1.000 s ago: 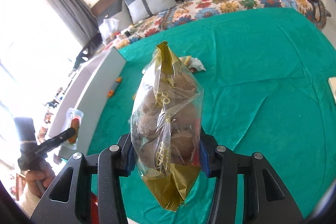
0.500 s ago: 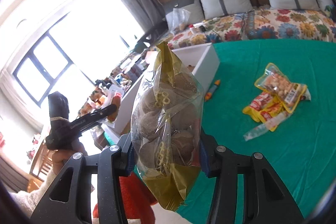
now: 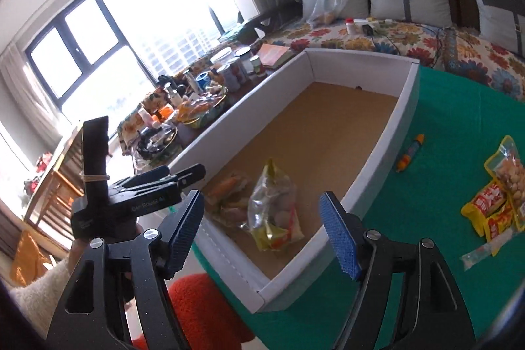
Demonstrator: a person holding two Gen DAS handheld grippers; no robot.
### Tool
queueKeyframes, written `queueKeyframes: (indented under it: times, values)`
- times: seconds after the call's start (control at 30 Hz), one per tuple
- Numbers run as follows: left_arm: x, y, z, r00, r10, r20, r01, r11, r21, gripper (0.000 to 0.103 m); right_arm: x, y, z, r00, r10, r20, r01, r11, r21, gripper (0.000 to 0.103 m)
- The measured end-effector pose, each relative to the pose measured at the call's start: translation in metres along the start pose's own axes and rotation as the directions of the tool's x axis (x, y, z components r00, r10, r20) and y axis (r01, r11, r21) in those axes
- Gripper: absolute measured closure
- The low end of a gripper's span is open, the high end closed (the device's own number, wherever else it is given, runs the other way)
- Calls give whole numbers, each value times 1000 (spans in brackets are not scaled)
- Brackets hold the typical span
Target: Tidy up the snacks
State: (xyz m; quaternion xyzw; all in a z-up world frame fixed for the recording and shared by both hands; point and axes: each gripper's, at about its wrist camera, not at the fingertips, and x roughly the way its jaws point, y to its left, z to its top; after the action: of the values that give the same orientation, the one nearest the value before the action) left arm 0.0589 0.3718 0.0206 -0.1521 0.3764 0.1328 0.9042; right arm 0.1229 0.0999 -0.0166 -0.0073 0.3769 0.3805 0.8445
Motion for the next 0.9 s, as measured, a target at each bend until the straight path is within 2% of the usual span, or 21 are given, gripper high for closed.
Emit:
queueKeyframes:
  times: [0.07,0.1,0.13,0.23,0.33,0.43,0.5,0.53,0.6,0.67,0.8,0.9]
  values:
    - [-10,-20,-9,999,-43,15,43,999,16,8,-12,-34,-34,992,-126,-4,126,991,-40,24]
    - [-15,-34,-13,997,-69,22,68,997,32,8,-17,-55,-52,979,-204,-13,203,977,-59,24]
    - [-19,-55,-12,995,-98,24,97,994,53,8,-22,-77,-72,958,-285,-27,282,956,-76,24]
    - [-29,-121,-25,978,-211,2,209,968,139,7,-44,-146,-124,870,-481,-104,475,877,-76,24]
    - [-25,-199,-49,952,-300,-68,307,918,251,1,-82,-206,-156,813,-568,-129,575,818,25,24]
    - [6,-272,-83,934,-303,-188,352,862,364,1,-115,-244,-172,769,-629,-111,639,757,137,24]
    - [34,-307,-106,938,-258,-232,335,845,416,1,-126,-259,-179,764,-635,-112,643,740,198,24]
    - [48,-318,-115,941,-238,-242,323,848,421,1,-128,-267,-179,770,-627,-122,637,741,213,24]
    - [73,-330,-128,942,-208,-263,303,862,406,1,-128,-273,-177,766,-625,-150,643,738,207,24]
    - [89,-334,-137,946,-184,-266,282,872,399,1,-125,-283,-175,754,-634,-172,657,727,200,24]
    - [107,-338,-144,966,-119,-228,214,863,457,1,-120,-296,-173,757,-629,-173,653,725,219,24]
    - [119,-333,-149,966,-96,-240,200,868,455,0,-115,-301,-174,756,-631,-174,654,724,219,24]
